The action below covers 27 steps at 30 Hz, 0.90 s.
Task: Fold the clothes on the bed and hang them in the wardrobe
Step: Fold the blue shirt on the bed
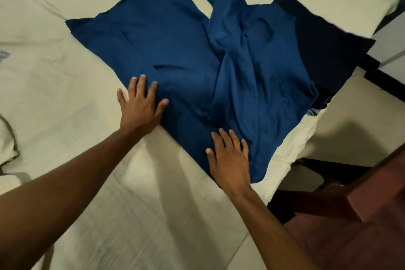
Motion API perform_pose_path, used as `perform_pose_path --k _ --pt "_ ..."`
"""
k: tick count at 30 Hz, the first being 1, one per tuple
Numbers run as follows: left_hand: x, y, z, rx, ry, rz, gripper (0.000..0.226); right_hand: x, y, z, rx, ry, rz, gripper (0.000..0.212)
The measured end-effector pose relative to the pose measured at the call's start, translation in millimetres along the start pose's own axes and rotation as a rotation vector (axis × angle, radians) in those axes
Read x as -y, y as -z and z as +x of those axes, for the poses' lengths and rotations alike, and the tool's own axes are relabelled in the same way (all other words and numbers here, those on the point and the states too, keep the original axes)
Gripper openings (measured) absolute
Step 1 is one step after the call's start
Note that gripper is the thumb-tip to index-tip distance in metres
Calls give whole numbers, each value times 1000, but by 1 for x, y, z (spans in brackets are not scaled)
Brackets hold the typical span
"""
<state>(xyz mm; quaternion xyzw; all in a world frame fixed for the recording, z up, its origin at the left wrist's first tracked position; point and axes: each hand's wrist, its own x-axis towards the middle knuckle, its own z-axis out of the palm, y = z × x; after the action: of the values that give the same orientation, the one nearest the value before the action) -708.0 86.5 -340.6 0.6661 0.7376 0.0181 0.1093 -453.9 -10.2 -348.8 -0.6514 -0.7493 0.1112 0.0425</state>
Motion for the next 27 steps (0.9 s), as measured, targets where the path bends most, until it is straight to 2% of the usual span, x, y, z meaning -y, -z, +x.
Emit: perform_pose_path --k 3,5,7,10,13,17,19,21,23,24,26,27 --pt "-27 13 1 -112 -131 -43 68 7 27 21 -113 -101 375 40" --pt "-48 24 13 -107 -193 -93 67 8 43 48 -127 -230 681 23" --pt "-68 35 38 -85 -226 -120 64 7 57 83 -40 -449 1060 16" --pt "-95 46 90 -93 -244 -194 44 -7 65 125 214 -761 1535 20" --pt "-122 59 149 -100 -189 -295 35 -24 62 147 447 -853 1666 33" --pt "-160 74 222 -118 -65 -355 31 -46 60 169 670 -815 1758 43" --pt "-179 74 252 -125 -6 -357 31 -53 57 179 718 -753 1760 45" --pt "-197 72 275 -100 54 -348 43 -58 52 187 734 -742 1777 49" --pt "-208 67 293 1 110 -313 59 -62 46 192 756 -766 1822 54" --pt "-211 62 301 52 132 -287 59 -65 42 194 774 -783 1852 57" --pt "-214 56 315 86 154 -269 31 -72 35 197 811 -807 1912 62" --pt "-214 56 320 47 172 -301 14 -75 34 198 828 -811 1929 63"
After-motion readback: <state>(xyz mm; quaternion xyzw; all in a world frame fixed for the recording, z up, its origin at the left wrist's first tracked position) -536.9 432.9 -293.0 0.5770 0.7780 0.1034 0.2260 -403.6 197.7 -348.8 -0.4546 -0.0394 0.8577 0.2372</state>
